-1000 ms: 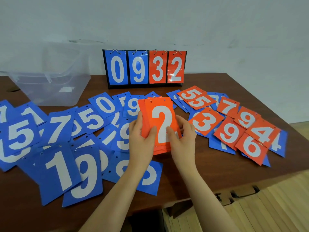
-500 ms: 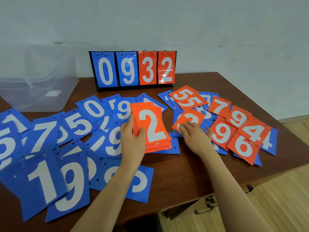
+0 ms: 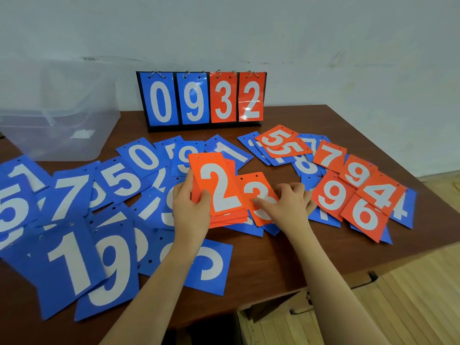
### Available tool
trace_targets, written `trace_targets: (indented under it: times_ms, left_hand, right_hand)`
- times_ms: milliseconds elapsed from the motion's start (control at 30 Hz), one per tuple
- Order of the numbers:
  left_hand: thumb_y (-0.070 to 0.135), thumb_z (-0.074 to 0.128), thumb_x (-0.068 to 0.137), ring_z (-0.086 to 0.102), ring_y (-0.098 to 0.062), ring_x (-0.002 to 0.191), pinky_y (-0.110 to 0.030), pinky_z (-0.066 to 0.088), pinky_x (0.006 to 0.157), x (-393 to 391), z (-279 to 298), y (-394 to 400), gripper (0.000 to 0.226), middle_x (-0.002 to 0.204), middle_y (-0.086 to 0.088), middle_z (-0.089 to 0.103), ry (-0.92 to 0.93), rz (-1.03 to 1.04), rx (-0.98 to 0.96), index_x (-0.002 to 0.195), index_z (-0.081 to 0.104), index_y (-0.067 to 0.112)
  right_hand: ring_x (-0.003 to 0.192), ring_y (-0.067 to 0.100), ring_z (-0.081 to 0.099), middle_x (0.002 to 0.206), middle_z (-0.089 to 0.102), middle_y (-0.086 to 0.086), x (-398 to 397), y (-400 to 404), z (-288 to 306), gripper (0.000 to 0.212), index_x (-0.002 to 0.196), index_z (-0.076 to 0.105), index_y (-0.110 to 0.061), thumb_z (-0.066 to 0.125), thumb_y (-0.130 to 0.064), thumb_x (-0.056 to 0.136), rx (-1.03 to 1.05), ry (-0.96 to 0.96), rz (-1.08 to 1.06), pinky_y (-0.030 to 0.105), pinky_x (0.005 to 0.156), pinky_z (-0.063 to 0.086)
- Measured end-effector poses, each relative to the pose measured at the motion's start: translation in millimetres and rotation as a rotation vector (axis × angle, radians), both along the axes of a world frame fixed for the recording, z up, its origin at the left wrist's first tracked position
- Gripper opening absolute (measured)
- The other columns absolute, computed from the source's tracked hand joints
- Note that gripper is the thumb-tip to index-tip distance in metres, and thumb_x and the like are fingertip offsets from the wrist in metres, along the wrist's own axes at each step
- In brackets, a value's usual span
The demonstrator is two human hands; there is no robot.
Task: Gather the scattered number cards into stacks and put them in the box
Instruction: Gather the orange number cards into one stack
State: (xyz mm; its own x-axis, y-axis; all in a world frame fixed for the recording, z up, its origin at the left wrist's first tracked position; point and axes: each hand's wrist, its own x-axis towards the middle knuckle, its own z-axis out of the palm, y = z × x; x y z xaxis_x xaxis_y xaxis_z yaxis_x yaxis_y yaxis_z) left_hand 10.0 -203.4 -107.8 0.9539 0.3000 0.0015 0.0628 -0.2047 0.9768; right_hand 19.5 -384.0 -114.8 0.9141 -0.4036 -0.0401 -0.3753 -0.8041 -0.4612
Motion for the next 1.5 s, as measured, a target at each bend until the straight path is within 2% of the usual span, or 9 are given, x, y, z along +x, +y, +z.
trace_targets:
  times_ms: [233, 367, 500, 667, 900, 1033, 1133, 1233, 1500]
  left_hand:
    - [0.025, 0.048, 0.095, 0.049, -0.011, 0.108, -0.02, 0.05, 0.067, -4.0, 4.8, 1.3, 0.053, 0.133, 0.002, 0.04, -0.012, -0.004, 0.01, 0.144, 0.027, 0.031]
    - [0.025, 0.048, 0.095, 0.05, -0.016, 0.114, -0.023, 0.051, 0.069, -5.1, 6.0, 5.0, 0.053, 0.136, 0.002, 0.038, -0.012, 0.006, 0.006, 0.144, 0.026, 0.032]
    - [0.025, 0.049, 0.095, 0.052, -0.017, 0.113, -0.033, 0.055, 0.078, -10.1, 6.0, 7.3, 0.053, 0.131, 0.003, 0.041, -0.037, 0.034, -0.003, 0.143, 0.028, 0.032]
    - [0.026, 0.05, 0.095, 0.052, -0.013, 0.11, -0.026, 0.054, 0.071, -22.3, 12.0, -3.9, 0.053, 0.13, 0.006, 0.04, -0.058, -0.052, -0.056, 0.143, 0.028, 0.035]
    - [0.026, 0.053, 0.093, 0.056, -0.005, 0.1, -0.022, 0.055, 0.072, -35.3, 22.6, -38.1, 0.051, 0.121, 0.013, 0.043, -0.109, -0.178, -0.168, 0.139, 0.034, 0.038]
    - [0.022, 0.057, 0.091, 0.054, -0.007, 0.106, -0.009, 0.05, 0.063, -34.9, 17.3, -52.4, 0.055, 0.128, 0.008, 0.043, -0.093, -0.189, -0.104, 0.14, 0.035, 0.031]
    - [0.022, 0.055, 0.091, 0.047, -0.011, 0.12, -0.016, 0.049, 0.08, -30.7, 11.7, -55.3, 0.056, 0.136, 0.004, 0.039, -0.073, -0.174, -0.06, 0.142, 0.033, 0.029]
    - [0.023, 0.054, 0.092, 0.045, -0.013, 0.122, -0.033, 0.051, 0.092, -26.3, 6.3, -57.0, 0.056, 0.137, 0.003, 0.039, -0.039, -0.166, -0.051, 0.142, 0.032, 0.029]
    - [0.022, 0.053, 0.092, 0.044, -0.017, 0.125, -0.039, 0.05, 0.093, -20.6, -0.7, -49.1, 0.054, 0.139, 0.0, 0.038, -0.04, -0.103, -0.03, 0.142, 0.032, 0.029]
  right_hand:
    - [0.131, 0.028, 0.029, 0.133, 0.038, 0.006, 4.8, 2.8, 2.7, 0.059, 0.121, 0.047, -0.02, 0.076, -0.041, 0.074, 0.168, 0.02, -0.1, 0.045, 0.11, 0.02]
    - [0.108, 0.017, 0.053, 0.104, 0.053, -0.006, -2.5, 1.9, 10.6, 0.025, 0.103, 0.046, -0.022, 0.062, -0.013, 0.087, 0.328, -0.29, -0.005, 0.033, 0.097, 0.041]
    - [0.094, 0.004, 0.059, 0.099, 0.056, -0.022, -22.2, 3.5, 30.0, 0.023, 0.112, 0.053, -0.023, 0.057, -0.013, 0.092, 0.574, -0.661, -0.041, 0.02, 0.076, 0.051]
    - [0.095, -0.001, 0.061, 0.099, 0.058, -0.025, -35.6, 14.1, 35.9, 0.025, 0.111, 0.056, -0.031, 0.06, -0.017, 0.091, 0.803, -0.698, -0.065, 0.022, 0.076, 0.055]
    - [0.096, 0.007, 0.059, 0.104, 0.061, -0.011, -43.7, 27.6, 23.3, 0.024, 0.111, 0.058, -0.027, 0.06, -0.018, 0.089, 0.707, -0.635, -0.04, 0.032, 0.083, 0.054]
    - [0.095, -0.002, 0.054, 0.11, 0.057, -0.008, -50.3, 7.3, 21.7, 0.027, 0.115, 0.06, -0.025, 0.062, -0.024, 0.089, 0.579, -0.637, 0.006, 0.017, 0.08, 0.048]
    - [0.123, 0.013, 0.044, 0.134, 0.049, 0.001, -46.9, -35.1, 17.8, 0.042, 0.129, 0.054, -0.02, 0.055, -0.039, 0.092, 0.26, -0.51, -0.076, 0.033, 0.103, 0.037]
    - [0.143, 0.03, 0.013, 0.156, 0.021, 0.003, -38.1, -70.4, 4.2, 0.06, 0.144, 0.033, -0.028, 0.033, -0.06, 0.093, -0.063, -0.05, -0.128, 0.049, 0.114, 0.009]
    - [0.146, 0.023, 0.009, 0.157, 0.018, -0.006, -34.1, -58.7, -6.8, 0.046, 0.143, 0.033, -0.036, 0.025, -0.047, 0.099, -0.054, 0.081, 0.212, 0.045, 0.115, 0.01]
